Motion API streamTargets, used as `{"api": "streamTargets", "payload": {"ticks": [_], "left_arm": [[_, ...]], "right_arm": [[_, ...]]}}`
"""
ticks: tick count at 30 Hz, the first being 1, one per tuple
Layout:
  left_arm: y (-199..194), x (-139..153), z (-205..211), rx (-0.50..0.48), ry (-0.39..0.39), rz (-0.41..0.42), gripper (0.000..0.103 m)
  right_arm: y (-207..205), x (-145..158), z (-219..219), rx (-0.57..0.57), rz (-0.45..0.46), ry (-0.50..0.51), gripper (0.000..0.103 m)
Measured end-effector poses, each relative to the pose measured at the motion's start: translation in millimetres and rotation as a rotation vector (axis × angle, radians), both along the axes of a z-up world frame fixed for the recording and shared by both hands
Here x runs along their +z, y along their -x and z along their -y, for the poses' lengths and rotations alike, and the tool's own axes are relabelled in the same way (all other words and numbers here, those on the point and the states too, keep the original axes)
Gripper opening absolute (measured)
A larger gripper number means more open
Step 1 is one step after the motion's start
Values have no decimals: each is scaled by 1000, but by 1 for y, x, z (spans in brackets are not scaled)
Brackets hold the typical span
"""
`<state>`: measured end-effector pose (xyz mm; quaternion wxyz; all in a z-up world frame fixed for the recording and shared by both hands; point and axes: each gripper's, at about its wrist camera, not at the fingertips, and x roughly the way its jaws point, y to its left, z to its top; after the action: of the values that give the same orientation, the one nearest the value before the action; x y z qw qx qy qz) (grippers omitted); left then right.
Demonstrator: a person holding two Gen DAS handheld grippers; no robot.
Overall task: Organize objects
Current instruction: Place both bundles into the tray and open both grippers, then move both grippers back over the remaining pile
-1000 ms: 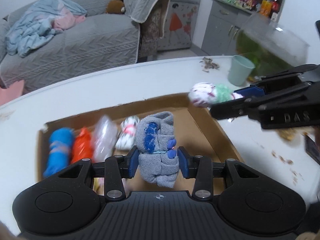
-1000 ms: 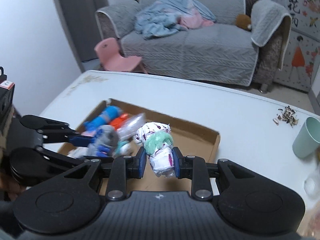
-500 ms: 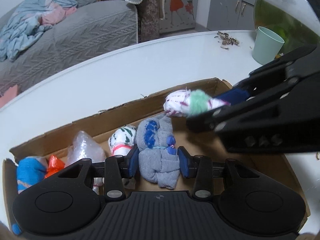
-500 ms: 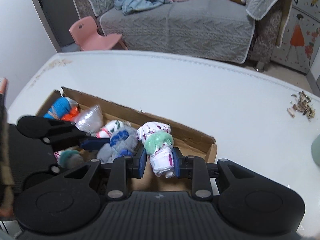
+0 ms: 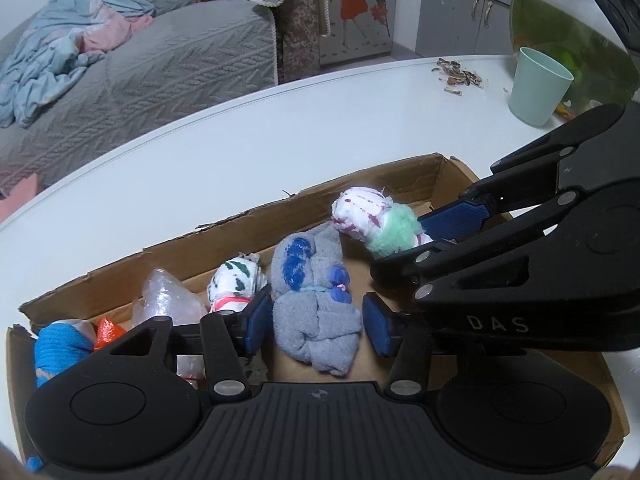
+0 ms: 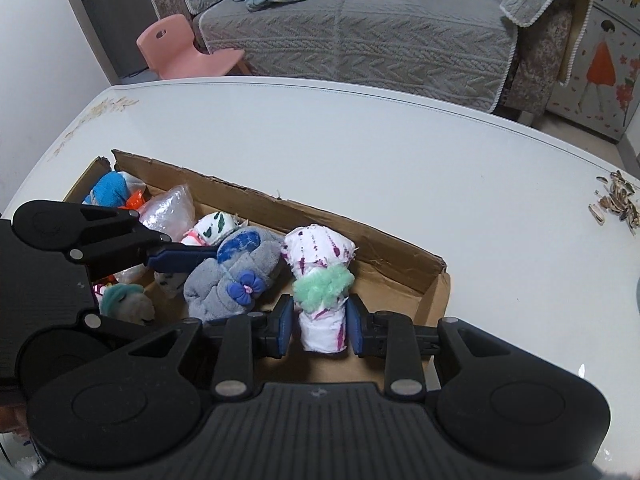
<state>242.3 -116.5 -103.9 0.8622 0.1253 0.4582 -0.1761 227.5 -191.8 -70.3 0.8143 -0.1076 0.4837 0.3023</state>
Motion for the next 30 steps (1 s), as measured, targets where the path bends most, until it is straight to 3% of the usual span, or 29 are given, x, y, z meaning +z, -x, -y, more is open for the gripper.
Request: {"api": "streamTargets", "payload": {"ticks": [5, 7, 16, 23, 30], "left_arm": [[1, 3, -1, 7, -2, -7, 66], [4, 7, -4, 1, 7, -3, 81], [35, 45, -18, -1, 36, 48, 85], [88, 80, -59, 77, 70, 104, 88], [168, 90, -92, 180, 106, 128, 93]], "right_arm": [[-4, 2, -1, 5, 2, -5, 29], [-4, 5, 1, 4, 6, -12, 36], [9, 30, 7, 11, 61, -24, 48], [36, 59, 26, -7, 108, -55, 55], [104, 84, 49, -70, 182, -83, 66]]}}
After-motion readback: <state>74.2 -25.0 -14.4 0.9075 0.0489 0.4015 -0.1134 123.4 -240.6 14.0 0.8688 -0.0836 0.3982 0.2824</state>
